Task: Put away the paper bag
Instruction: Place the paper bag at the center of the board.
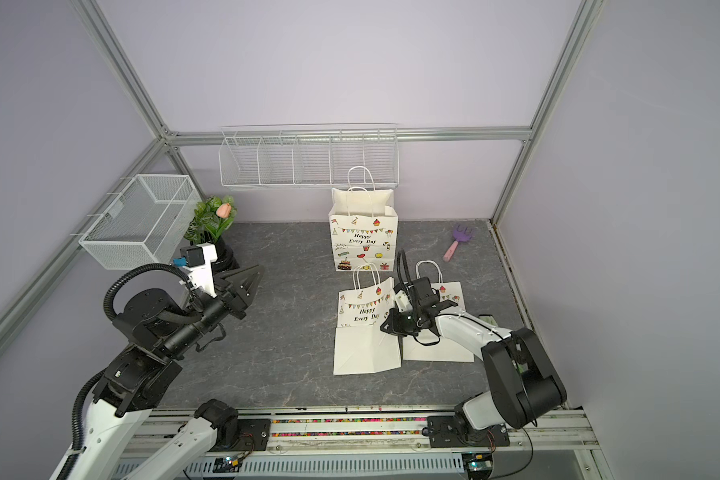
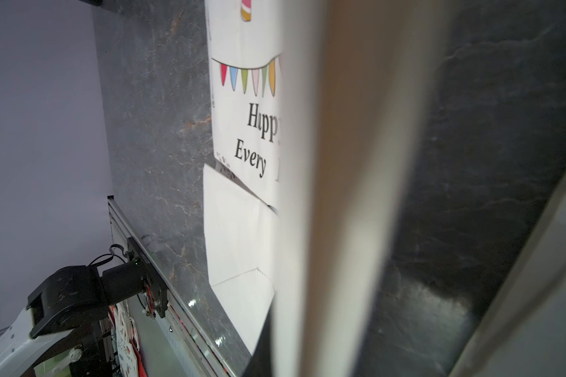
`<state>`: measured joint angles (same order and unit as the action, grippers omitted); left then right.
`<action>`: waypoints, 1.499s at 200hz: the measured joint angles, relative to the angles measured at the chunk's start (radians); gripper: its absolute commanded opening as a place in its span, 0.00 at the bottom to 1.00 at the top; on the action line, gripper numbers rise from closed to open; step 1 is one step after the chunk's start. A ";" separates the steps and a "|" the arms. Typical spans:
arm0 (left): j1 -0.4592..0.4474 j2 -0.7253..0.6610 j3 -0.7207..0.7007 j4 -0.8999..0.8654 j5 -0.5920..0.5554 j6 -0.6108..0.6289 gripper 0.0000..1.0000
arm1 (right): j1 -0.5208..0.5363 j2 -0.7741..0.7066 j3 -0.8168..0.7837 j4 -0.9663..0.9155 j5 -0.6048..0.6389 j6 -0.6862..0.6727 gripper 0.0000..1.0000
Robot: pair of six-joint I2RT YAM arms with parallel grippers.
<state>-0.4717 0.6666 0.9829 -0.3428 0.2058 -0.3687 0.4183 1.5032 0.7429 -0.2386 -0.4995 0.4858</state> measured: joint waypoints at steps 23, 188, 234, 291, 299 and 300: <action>0.000 0.014 -0.053 0.045 0.005 -0.025 0.21 | -0.011 0.045 0.031 -0.001 0.031 -0.004 0.07; 0.000 0.090 -0.135 0.136 0.054 -0.087 0.22 | -0.018 -0.114 0.120 -0.159 0.225 -0.021 0.71; 0.000 0.090 -0.135 0.136 0.055 -0.087 0.22 | -0.014 -0.273 0.203 -0.246 0.313 -0.078 0.48; 0.000 0.090 -0.144 0.131 0.031 -0.087 0.22 | 0.165 -0.187 0.208 -0.206 0.183 -0.098 0.22; 0.000 0.090 -0.144 0.124 0.018 -0.087 0.22 | 0.206 -0.148 0.208 -0.203 0.183 -0.101 0.21; 0.000 0.090 -0.145 0.122 0.014 -0.087 0.22 | 0.210 -0.143 0.208 -0.202 0.183 -0.102 0.21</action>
<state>-0.4717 0.7563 0.8383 -0.2211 0.2203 -0.4553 0.6281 1.3602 0.9504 -0.4408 -0.3164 0.3836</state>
